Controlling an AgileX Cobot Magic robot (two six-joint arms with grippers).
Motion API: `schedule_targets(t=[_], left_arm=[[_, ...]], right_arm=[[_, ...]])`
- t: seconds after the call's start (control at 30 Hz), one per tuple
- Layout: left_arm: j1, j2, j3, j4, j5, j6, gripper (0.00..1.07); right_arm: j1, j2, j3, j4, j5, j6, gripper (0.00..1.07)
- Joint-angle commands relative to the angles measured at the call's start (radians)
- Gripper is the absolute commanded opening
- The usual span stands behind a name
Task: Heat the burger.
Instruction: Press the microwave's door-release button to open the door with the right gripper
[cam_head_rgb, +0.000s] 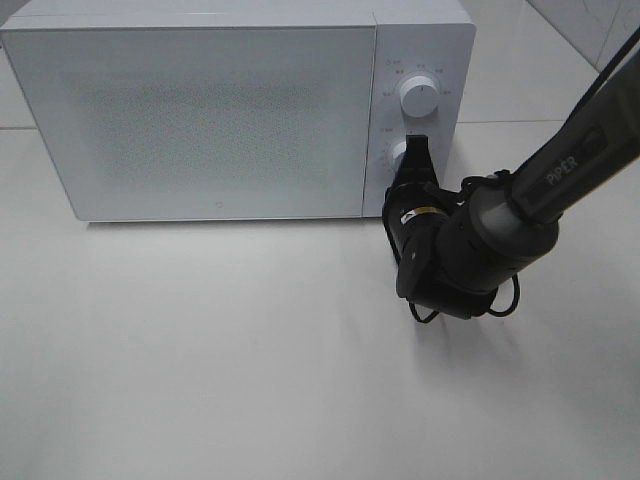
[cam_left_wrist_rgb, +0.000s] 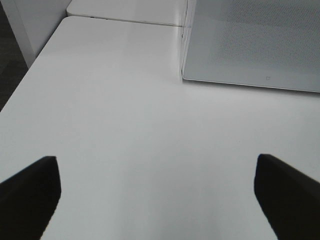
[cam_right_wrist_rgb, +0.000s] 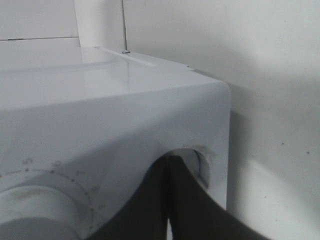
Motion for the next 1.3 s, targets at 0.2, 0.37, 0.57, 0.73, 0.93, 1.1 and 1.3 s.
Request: schedule_targets(t=[0.2,0.37,0.57,0.73,0.93,1.1,1.3], left_arm=[[0.004,-0.004,0.002,-0.002,-0.008,-0.003,0.98],[0.004,-0.004,0.002,-0.002,-0.008,-0.003,0.98],[0.004,-0.004,0.002,-0.002,-0.008,-0.003,0.98],[0.004,-0.004,0.002,-0.002,-0.008,-0.003,0.98],[0.004,-0.004,0.002,-0.002,-0.008,-0.003,0.98],[0.004,-0.004,0.002,-0.002,-0.008,-0.003,0.98],[0.004,-0.004,0.002,-0.002,-0.008,-0.003,0.98]], right_arm=[[-0.035,0.01,-0.12,-0.066,-0.175,-0.045,0.0],[-0.035,0.02,-0.13,-0.06,-0.178,-0.073,0.0],[-0.032,0.018,-0.129,-0.062,-0.161,-0.088,0.0],[-0.031,-0.015,-0.098,-0.063,-0.048,-0.11,0.0],[-0.031,-0.052,-0.019,-0.097,0.082,-0.089,0.0],[-0.031,-0.102,0.046,-0.1,0.142,-0.088,0.0],[-0.031,-0.182,0.125,-0.187,0.317,-0.12,0.0]])
